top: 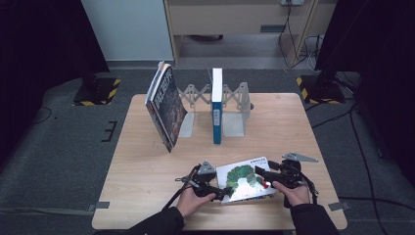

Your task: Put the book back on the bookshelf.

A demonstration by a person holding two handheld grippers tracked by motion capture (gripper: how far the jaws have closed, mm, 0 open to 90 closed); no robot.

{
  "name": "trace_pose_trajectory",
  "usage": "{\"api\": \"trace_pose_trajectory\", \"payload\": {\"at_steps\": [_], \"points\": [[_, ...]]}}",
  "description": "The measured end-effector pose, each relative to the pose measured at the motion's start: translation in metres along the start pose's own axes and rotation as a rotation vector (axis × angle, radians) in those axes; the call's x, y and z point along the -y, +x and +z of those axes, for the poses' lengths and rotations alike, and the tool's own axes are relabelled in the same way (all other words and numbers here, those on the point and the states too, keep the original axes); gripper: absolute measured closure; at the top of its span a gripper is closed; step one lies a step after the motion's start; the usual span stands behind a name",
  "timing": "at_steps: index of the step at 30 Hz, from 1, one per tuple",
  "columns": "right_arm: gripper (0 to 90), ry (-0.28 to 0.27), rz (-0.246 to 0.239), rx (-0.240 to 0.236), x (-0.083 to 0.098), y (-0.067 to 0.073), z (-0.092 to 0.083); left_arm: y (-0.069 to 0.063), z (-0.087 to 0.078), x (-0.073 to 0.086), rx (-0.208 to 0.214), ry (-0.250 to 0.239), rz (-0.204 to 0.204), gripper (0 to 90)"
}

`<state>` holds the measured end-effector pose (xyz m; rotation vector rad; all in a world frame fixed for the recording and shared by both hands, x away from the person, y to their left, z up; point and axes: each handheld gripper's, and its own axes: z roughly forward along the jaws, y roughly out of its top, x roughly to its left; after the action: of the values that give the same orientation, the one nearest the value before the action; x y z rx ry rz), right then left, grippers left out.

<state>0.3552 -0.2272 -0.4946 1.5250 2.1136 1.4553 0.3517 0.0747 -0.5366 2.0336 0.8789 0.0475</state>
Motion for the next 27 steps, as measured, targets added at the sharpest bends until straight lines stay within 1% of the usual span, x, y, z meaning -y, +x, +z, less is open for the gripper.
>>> {"api": "trace_pose_trajectory", "payload": {"at_steps": [1,2,3,4,6,12,18,19,20,21,22,23,24,25,27], "points": [[28.8,-0.016,0.004,-0.01,-0.0009,0.0005,-0.0011,-0.0001,0.0005,-0.0003,0.005,0.002,-0.003,6.8],[28.8,-0.016,0.004,-0.01,-0.0009,0.0005,-0.0011,-0.0001,0.0005,-0.0003,0.005,0.002,-0.003,5.5],[29.4,-0.029,0.01,-0.018,-0.0018,0.0016,-0.0019,-0.0004,0.0011,-0.0005,0.01,0.006,0.002,4.3],[29.4,-0.029,0.01,-0.018,-0.0018,0.0016,-0.0019,-0.0004,0.0011,-0.0005,0.01,0.006,0.002,3.5],[29.4,-0.035,-0.006,-0.017,-0.0025,0.0023,-0.0018,-0.001,0.0015,-0.0005,0.01,0.01,0.004,2.2],[29.3,-0.031,-0.004,-0.018,-0.0022,0.0027,-0.0014,-0.0014,0.0016,-0.0005,0.008,0.008,0.0,1.9],[29.3,-0.002,0.008,-0.012,0.0003,0.0018,-0.0005,-0.0014,0.0017,-0.0004,0.009,0.005,-0.004,2.0],[31.0,0.013,0.018,-0.017,0.0014,0.0018,-0.001,-0.0013,0.0017,-0.0004,0.01,0.004,-0.005,2.0],[31.0,0.013,0.018,-0.017,0.0014,0.0018,-0.001,-0.0013,0.0017,-0.0004,0.01,0.004,-0.005,1.9],[32.7,0.037,0.035,-0.054,0.003,0.0026,0.0003,-0.0004,0.0013,-0.0003,0.015,0.003,-0.009,2.0],[33.3,0.05,0.027,-0.056,0.0036,0.0043,0.0015,-0.0004,0.0013,-0.0003,0.015,0.003,-0.009,2.0],[33.1,0.06,0.007,-0.052,0.0037,0.0058,0.0026,-0.0002,0.0012,-0.0003,0.017,0.002,-0.011,2.0],[33.1,0.06,0.007,-0.052,0.0037,0.0058,0.0026,-0.0002,0.0012,-0.0003,0.017,0.002,-0.011,2.0],[33.2,0.074,0.003,-0.055,0.0037,0.0063,0.0042,-0.0003,0.0012,-0.0003,0.016,0.003,-0.01,2.0],[34.4,0.081,0.009,-0.055,0.0037,0.0052,0.0046,-0.0003,0.0013,-0.0003,0.016,0.002,-0.01,2.0]]}}
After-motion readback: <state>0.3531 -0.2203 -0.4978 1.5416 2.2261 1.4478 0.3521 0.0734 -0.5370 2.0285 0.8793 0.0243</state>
